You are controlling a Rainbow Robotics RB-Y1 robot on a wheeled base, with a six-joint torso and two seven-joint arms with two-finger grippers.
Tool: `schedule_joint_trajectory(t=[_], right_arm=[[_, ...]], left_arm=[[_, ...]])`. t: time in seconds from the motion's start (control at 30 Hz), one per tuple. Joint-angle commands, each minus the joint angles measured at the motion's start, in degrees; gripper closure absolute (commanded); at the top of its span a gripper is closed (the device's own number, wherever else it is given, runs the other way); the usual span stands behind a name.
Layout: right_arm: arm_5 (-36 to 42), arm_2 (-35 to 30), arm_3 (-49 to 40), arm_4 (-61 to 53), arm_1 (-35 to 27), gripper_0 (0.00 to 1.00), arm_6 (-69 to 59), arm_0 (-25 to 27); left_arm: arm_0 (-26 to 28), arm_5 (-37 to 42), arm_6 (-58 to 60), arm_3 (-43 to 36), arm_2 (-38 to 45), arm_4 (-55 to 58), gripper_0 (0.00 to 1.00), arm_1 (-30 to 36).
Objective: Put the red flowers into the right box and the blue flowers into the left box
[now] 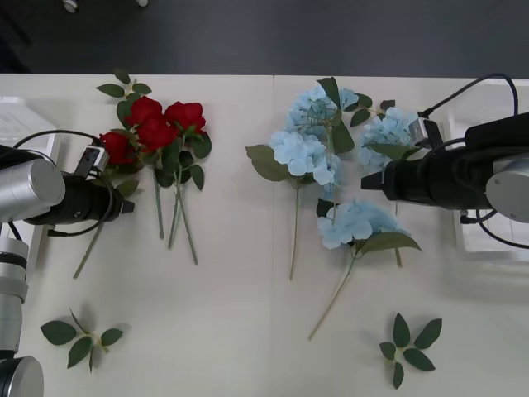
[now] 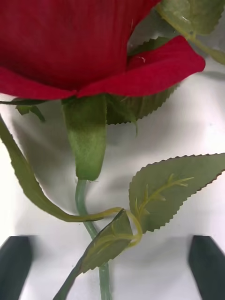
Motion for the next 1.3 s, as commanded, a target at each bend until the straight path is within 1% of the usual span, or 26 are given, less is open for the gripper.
schedule_joint_trajectory(t=[0.03, 0.07, 0.3, 0.47, 0.63, 0.83, 0.9, 1.07, 1.17, 1.2, 1.3], right_arm=[[1.96, -0.46, 1.02, 5.09, 0.5, 0.01, -8.29, -0.76], [2.32, -0.46, 1.37, 6.76, 0.86, 0.02, -9.08, -0.76], [2.84, -0.46, 5.41, 8.35, 2.09, 0.02, -9.17, -1.2], [2.84, -0.46, 6.2, 8.17, 2.09, 0.02, -8.9, -1.28], [2.76, -0.46, 6.2, 7.29, 2.09, 0.02, -8.9, -1.9], [2.76, -0.46, 5.5, 6.5, 1.65, 0.02, -8.81, -2.16], [2.76, -0.64, 3.74, 5.88, 0.42, 0.01, -8.55, -2.16], [3.72, -2.22, -0.39, 0.08, -3.19, 0.01, -7.58, -2.07], [7.15, -4.59, -3.38, -3.78, -5.47, 0.02, -5.03, -2.16], [9.35, -6.18, -4.43, -6.24, -6.35, 0.02, -2.49, -2.07], [14.09, -9.6, -5.66, -10.55, -7.41, 0.01, 3.75, -2.07]], left_arm=[[-0.46, -0.35, 3.09, 0.17, -0.01, 0.18, 0.9, 0.79], [-0.38, -0.35, 3.0, 0.17, -0.01, 0.45, 1.0, 0.79], [-0.29, -0.35, 2.3, 0.17, 0.16, 1.33, 1.0, 0.79], [-0.11, -0.35, 1.51, -1.06, 1.74, 4.23, 1.0, 0.79], [2.52, -0.18, 0.63, -7.3, 3.5, 7.92, 1.0, 1.32], [8.41, 0.53, 0.37, -18.9, 5.44, 12.4, 1.0, 1.58], [10.17, 1.49, 0.37, -22.16, 6.84, 14.86, 1.0, 1.49], [13.95, 4.04, -0.25, -29.36, 9.39, 21.19, 1.0, 2.28], [16.5, 4.22, -0.86, -32.88, 10.88, 26.73, 1.0, 3.16], [17.55, 4.13, -1.65, -33.93, 11.59, 30.42, 1.0, 3.69], [19.49, 4.22, -5.79, -34.81, 12.91, 37.1, 1.0, 4.83]])
